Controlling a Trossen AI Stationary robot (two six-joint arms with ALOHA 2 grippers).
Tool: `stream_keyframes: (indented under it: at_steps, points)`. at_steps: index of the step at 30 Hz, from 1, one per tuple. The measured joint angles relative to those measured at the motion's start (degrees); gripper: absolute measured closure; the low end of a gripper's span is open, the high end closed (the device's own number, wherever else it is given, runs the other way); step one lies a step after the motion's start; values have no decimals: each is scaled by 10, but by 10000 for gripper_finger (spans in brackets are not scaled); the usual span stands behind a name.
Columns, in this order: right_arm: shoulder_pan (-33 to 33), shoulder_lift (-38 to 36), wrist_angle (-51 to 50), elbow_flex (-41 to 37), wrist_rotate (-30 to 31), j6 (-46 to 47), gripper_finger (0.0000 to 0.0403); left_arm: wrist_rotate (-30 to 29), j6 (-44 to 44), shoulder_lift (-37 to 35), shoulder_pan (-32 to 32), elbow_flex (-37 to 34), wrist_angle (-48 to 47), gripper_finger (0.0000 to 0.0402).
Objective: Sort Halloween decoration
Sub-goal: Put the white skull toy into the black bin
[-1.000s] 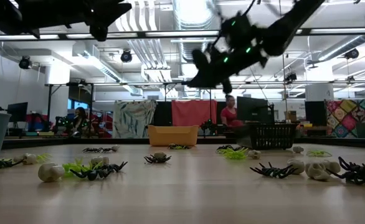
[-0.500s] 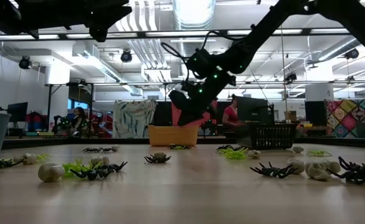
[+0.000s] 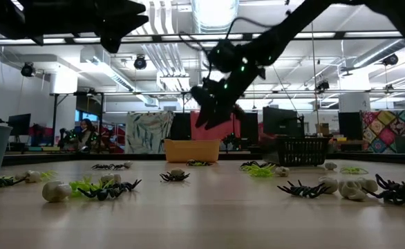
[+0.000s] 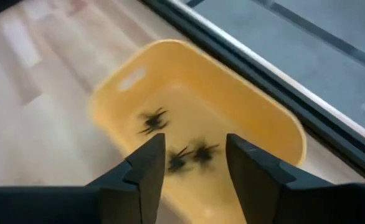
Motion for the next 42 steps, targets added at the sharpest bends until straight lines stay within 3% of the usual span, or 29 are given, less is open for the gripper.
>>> stream_keyframes:
  at_steps: [11, 15, 20, 23, 27, 42]
  points:
    - [125, -151, -7, -103, 0, -72, 246, 0, -49, 37, 0, 5, -40, 269]
    - [167, -200, 16, -156, -1, -76, 252, -1, -60, 51, 0, 33, -119, 269]
    - [201, -254, 63, -231, 0, -74, 254, -1, -45, 80, 0, 89, -291, 269]
    - [210, -282, 88, -268, 0, -70, 253, -1, -7, 103, 0, 114, -390, 269]
    - [210, -309, 113, -302, 0, -66, 255, -2, 23, 135, 0, 121, -454, 269]
    - [210, -312, 128, -314, 1, -63, 256, -2, 29, 277, 0, 116, -521, 261]
